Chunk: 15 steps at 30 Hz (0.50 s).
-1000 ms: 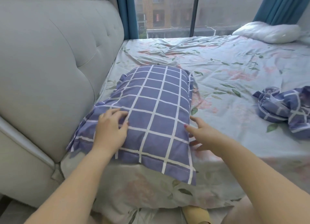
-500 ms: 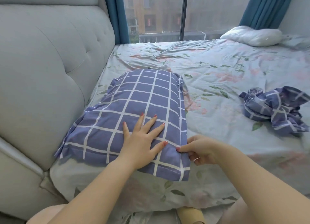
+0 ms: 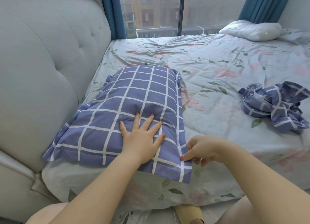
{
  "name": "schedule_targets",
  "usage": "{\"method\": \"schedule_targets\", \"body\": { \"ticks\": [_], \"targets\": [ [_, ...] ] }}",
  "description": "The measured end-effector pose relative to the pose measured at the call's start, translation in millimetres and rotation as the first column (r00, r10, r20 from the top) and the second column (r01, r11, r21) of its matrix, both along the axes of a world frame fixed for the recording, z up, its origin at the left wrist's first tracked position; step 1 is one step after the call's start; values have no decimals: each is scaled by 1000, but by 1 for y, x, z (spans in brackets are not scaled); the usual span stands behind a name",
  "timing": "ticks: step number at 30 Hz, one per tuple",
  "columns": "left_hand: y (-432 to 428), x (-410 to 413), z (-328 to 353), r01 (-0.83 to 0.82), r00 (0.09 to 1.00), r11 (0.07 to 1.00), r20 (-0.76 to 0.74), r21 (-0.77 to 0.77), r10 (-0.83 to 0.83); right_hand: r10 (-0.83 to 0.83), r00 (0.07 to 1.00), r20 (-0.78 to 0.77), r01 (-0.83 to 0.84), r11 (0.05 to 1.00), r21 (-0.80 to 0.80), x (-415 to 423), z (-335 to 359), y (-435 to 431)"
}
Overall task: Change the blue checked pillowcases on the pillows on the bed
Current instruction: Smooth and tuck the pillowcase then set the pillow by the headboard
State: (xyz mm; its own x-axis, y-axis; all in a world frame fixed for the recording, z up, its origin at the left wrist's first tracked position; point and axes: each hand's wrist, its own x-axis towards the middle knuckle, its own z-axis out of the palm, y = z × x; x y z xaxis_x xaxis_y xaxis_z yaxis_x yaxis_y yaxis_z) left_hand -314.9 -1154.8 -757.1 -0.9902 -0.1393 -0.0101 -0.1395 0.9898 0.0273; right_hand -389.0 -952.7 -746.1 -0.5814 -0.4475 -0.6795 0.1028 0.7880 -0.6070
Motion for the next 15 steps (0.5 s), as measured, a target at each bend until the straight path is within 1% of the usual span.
{"method": "schedule_targets", "body": {
  "ticks": [2, 3, 5, 8, 10, 12, 13, 15],
  "targets": [
    [0, 1, 2, 17, 1000, 1000, 7, -9, -17, -32, 998, -59, 31, 999, -29, 1, -2, -5],
    [-1, 2, 3, 24, 1000, 1000, 3, -4, -24, -79, 996, -42, 76, 994, -85, 1, -2, -7],
    [-2, 4, 6, 24, 1000, 1000, -17, 3, -24, -172, 984, 56, 180, 959, -217, 1, -1, -12],
    [-1, 7, 8, -18, 998, 1000, -56, 1, 18, -224, 949, 222, 287, 907, -309, 5, -6, -25],
    [-4, 6, 9, -53, 997, 999, -48, 12, 53, -269, 930, 252, 341, 888, -309, 10, -16, -37],
    [-9, 5, 11, -81, 997, 996, -17, 35, 81, -310, 924, 223, 367, 884, -291, 14, -17, -44],
    [-13, 4, 12, -94, 996, 995, -6, 43, 94, -307, 929, 207, 358, 890, -284, 15, -16, -45],
    [-19, 3, 13, -116, 993, 991, 2, 60, 116, -265, 938, 224, 320, 909, -267, 15, -12, -43]
  ]
}}
